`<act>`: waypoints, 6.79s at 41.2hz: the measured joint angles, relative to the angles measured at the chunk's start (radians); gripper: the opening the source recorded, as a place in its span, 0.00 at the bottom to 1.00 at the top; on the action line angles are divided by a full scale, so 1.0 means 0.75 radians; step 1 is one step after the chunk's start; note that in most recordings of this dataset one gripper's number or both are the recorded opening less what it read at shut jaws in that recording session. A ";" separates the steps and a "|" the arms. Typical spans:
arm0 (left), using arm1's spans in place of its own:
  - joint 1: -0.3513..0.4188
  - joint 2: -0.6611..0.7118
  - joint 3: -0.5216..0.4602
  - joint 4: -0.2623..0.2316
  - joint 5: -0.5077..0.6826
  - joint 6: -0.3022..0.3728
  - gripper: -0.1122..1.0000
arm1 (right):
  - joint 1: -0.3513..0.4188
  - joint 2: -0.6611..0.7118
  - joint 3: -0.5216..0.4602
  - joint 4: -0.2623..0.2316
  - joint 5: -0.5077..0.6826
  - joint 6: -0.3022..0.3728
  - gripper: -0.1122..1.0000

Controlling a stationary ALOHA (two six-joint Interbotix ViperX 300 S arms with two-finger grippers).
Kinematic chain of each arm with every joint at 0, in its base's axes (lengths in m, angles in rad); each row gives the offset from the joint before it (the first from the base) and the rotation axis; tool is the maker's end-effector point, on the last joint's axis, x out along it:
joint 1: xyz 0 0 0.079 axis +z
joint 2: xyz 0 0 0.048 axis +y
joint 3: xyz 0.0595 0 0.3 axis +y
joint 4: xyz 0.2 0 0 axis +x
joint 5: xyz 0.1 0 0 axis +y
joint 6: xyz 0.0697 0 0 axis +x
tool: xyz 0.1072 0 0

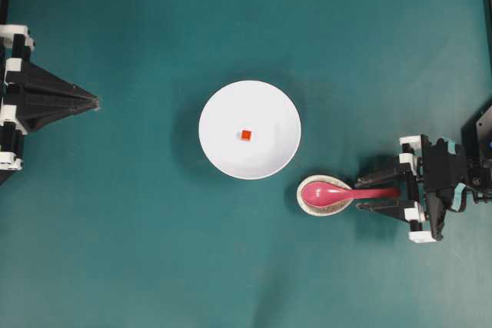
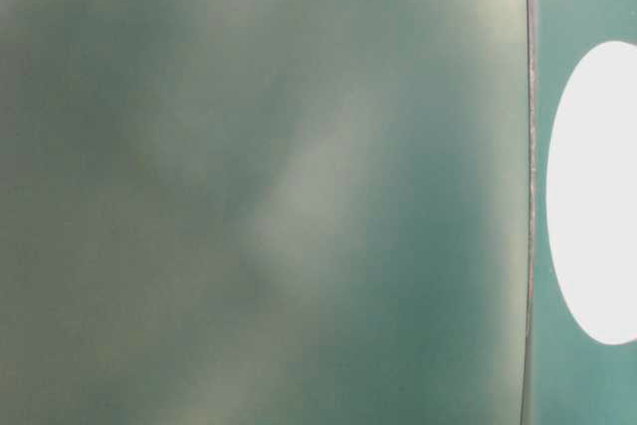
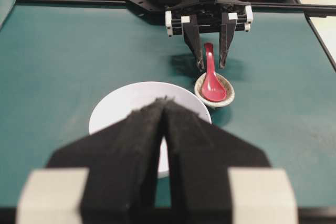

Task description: Grip the spoon and scoop the red block from the bowl with right arm.

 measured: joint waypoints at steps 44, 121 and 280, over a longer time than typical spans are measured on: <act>0.000 -0.002 0.002 -0.002 0.000 0.000 0.10 | 0.004 0.000 0.000 0.033 0.000 -0.010 0.41; 0.000 -0.002 0.002 -0.002 0.025 -0.002 0.10 | 0.006 -0.045 -0.020 0.035 0.094 -0.186 0.41; 0.000 0.000 0.000 -0.002 0.025 -0.004 0.10 | 0.000 -0.100 -0.006 0.045 0.123 -0.112 0.49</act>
